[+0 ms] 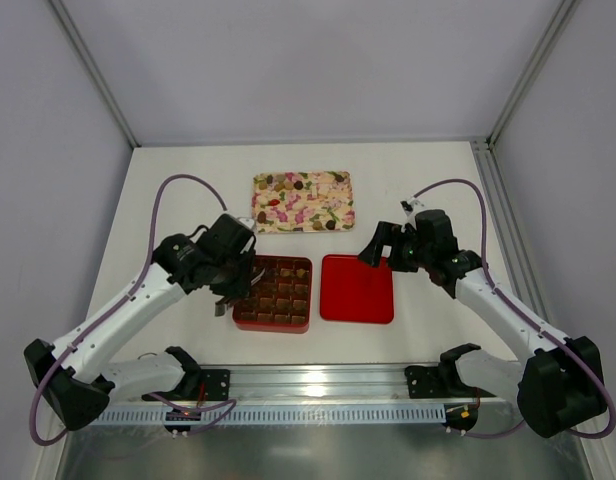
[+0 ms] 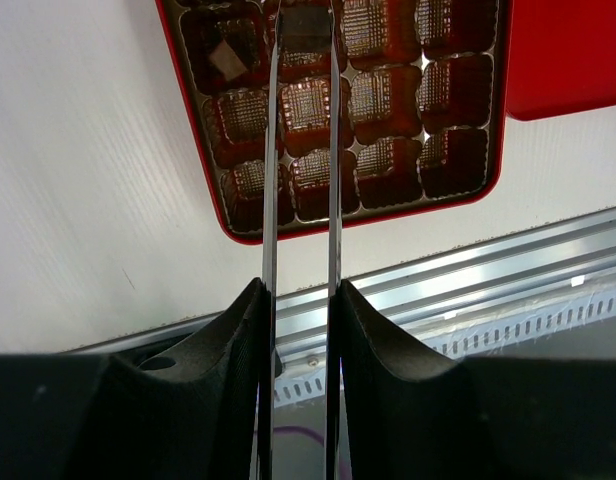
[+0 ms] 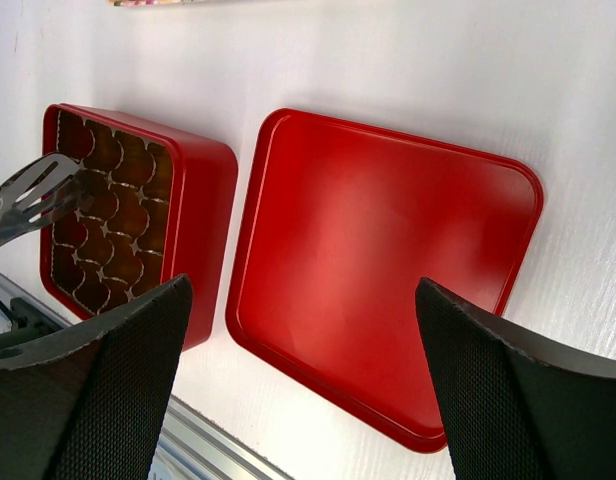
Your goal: Pack the chocolate
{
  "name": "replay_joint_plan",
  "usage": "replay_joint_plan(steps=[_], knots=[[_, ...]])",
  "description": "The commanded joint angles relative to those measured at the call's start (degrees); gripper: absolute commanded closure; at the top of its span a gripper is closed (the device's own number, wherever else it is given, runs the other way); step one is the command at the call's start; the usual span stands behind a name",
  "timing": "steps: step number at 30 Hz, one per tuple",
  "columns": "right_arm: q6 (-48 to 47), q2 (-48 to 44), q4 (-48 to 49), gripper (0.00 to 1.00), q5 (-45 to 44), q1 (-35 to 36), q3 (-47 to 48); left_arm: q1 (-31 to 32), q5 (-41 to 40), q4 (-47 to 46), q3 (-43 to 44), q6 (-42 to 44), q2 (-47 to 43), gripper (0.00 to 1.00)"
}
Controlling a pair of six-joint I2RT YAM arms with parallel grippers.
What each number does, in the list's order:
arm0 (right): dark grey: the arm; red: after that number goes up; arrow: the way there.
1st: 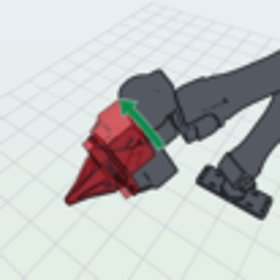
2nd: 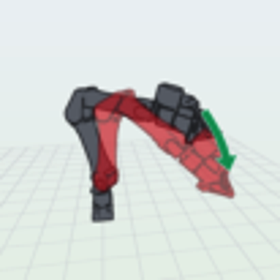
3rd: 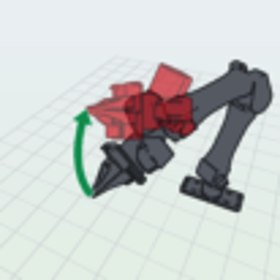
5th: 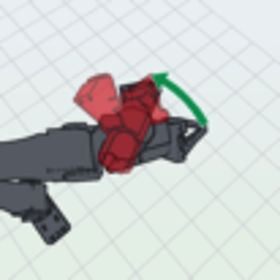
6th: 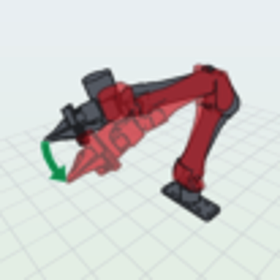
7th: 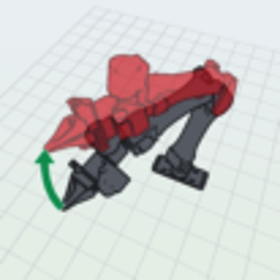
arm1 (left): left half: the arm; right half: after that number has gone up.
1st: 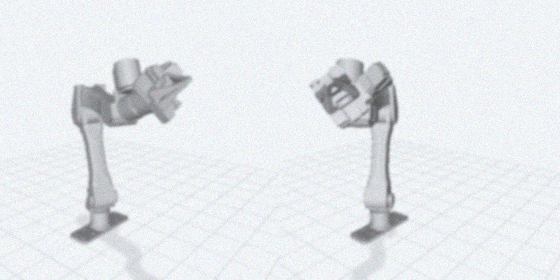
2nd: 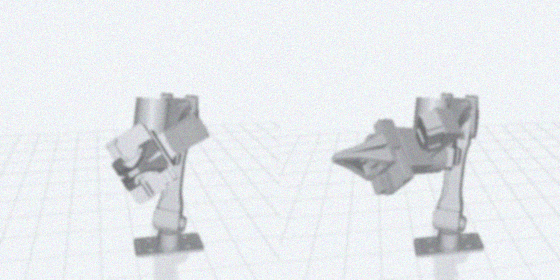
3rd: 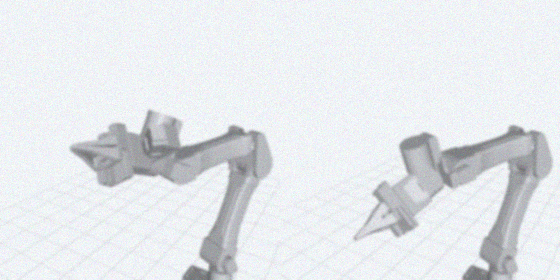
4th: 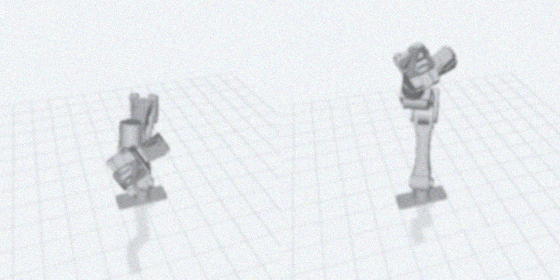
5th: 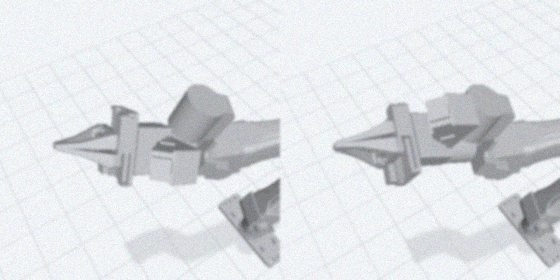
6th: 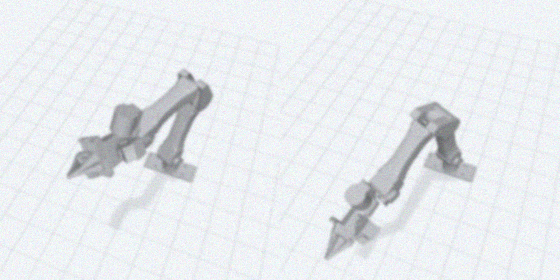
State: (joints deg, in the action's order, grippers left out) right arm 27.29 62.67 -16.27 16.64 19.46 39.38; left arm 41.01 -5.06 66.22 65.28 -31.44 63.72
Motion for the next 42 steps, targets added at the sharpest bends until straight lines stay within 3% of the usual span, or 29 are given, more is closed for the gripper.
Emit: replay_joint_plan(steps=[1, 22, 31, 42], knots=[[0.40, -0.10, 2.38, 0.08, -0.82, 0.40, 0.79, 0.47, 0.40, -2.76, -0.06, -1.16, -1.06, 0.67], [0.49, -0.18, 3.09, 0.08, -0.56, 0.40, 0.26, 1.35, -1.18, -0.21, 2.22, -1.52, -0.53, 0.62], [-0.30, -0.53, 1.69, 0.08, -0.91, 0.40, 1.32, 1.35, -2.06, -1.09, 16.54, 1.20, 7.54, 0.58], [-1.36, -3.43, -1.48, 0.08, -2.14, 0.40, 1.93, 1.17, -1.62, -3.55, 39.03, 9.72, 32.66, 0.57]])
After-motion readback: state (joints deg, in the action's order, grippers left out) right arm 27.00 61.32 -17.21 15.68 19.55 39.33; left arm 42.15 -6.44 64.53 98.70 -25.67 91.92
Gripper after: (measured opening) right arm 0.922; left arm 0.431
